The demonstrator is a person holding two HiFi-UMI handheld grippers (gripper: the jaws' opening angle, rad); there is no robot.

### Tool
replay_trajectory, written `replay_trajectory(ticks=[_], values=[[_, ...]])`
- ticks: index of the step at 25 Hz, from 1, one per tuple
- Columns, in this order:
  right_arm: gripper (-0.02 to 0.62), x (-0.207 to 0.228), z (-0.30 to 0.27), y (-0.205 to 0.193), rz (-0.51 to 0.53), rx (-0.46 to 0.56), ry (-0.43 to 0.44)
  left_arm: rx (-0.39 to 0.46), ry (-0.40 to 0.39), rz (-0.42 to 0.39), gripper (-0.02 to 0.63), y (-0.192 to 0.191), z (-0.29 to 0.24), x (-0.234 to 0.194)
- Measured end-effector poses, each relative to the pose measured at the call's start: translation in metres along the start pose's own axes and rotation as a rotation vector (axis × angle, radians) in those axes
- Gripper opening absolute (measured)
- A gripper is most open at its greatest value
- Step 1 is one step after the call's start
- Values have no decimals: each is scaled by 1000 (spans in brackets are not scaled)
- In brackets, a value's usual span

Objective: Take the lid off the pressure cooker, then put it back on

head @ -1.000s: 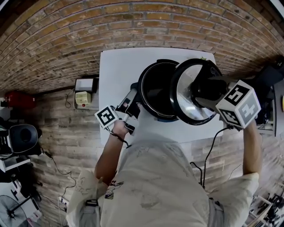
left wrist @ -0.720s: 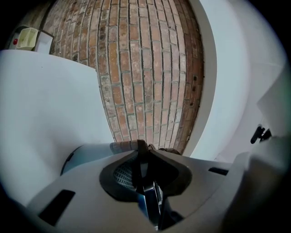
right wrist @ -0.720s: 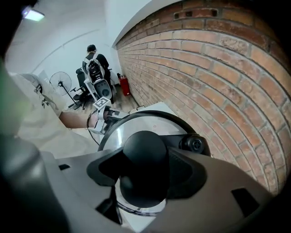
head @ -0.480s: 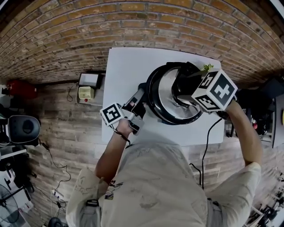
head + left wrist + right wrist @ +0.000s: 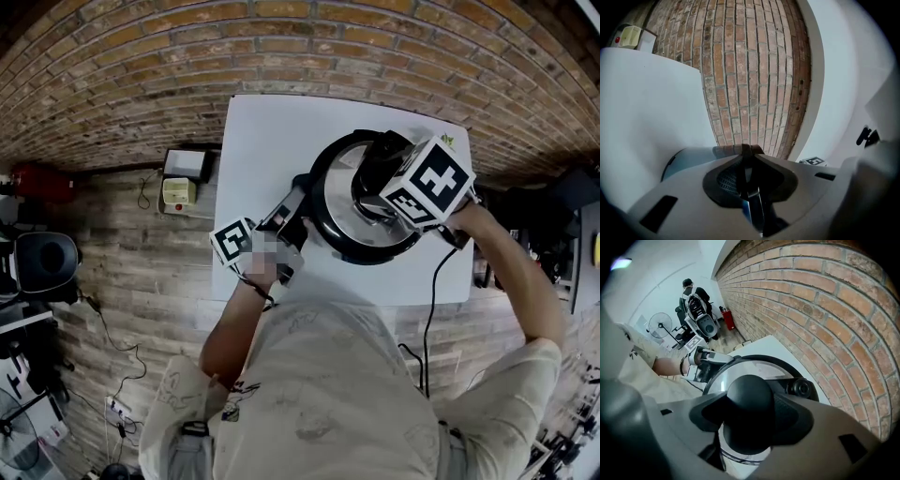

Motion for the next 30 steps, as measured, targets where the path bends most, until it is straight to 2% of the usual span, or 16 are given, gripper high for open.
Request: replay_trajectory(ticks=[5, 13, 18, 25, 27, 30], values=[[295, -1, -2, 0, 72, -11, 26, -7, -1, -3, 77, 1, -1, -1], [295, 0, -2, -1, 70, 4, 26, -9, 2, 0, 77, 0, 0, -1], [298, -1, -2, 0, 120, -8, 36, -11, 0, 6, 77, 0, -1, -1], [299, -6, -2, 0, 299, -19, 86, -19, 2, -4, 77, 0, 0, -1], [301, -9, -2, 1, 393, -29, 103, -20, 2, -7, 77, 0, -1, -1], [302, -16, 1, -1, 589, -20, 165, -25, -1, -5, 77, 0, -1, -1]])
Point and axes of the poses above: the fingertips, and each gripper's own axes: z backward along the fingers, x to its right, y out of its top, the point moved 5 cm from there along z, backward along the fingers, and after that the axes turned 14 degrees about -y, right-handed, at the moved point
